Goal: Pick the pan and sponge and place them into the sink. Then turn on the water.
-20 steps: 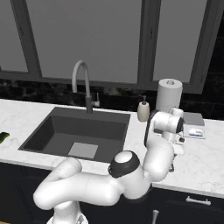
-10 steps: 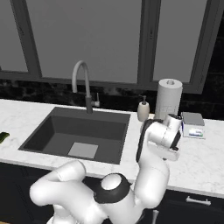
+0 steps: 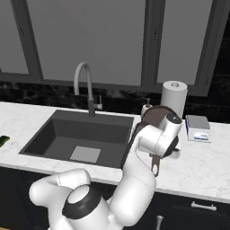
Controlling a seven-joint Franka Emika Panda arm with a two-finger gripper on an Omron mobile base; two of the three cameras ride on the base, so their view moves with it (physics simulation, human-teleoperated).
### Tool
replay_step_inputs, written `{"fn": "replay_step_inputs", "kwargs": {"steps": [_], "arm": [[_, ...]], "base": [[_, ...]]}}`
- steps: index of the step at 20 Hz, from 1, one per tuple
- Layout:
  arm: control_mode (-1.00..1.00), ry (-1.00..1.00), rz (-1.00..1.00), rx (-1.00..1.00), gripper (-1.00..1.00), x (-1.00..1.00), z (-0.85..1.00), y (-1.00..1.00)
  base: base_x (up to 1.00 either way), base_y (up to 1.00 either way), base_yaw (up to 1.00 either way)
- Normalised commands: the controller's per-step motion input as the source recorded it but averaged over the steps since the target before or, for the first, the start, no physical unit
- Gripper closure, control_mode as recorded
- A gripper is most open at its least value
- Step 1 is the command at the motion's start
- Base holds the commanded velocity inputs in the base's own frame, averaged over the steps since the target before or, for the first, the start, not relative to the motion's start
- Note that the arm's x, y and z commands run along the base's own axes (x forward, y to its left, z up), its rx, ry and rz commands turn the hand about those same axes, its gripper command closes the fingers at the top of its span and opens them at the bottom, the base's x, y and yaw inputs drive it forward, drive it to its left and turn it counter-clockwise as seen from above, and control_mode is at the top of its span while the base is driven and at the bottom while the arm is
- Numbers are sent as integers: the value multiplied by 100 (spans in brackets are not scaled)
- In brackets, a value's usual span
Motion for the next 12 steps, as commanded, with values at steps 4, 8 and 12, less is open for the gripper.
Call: {"fn": "replay_step_inputs", "kwargs": {"steps": [4,8,12], "arm": [[-100,-7,42,-9,100,-8,35,18],[-100,-2,58,-16,100,0,13,25],[-100,-7,63,-19,100,0,13,39]], "base": [[0,0,0],[0,0,0],[0,0,0]]}}
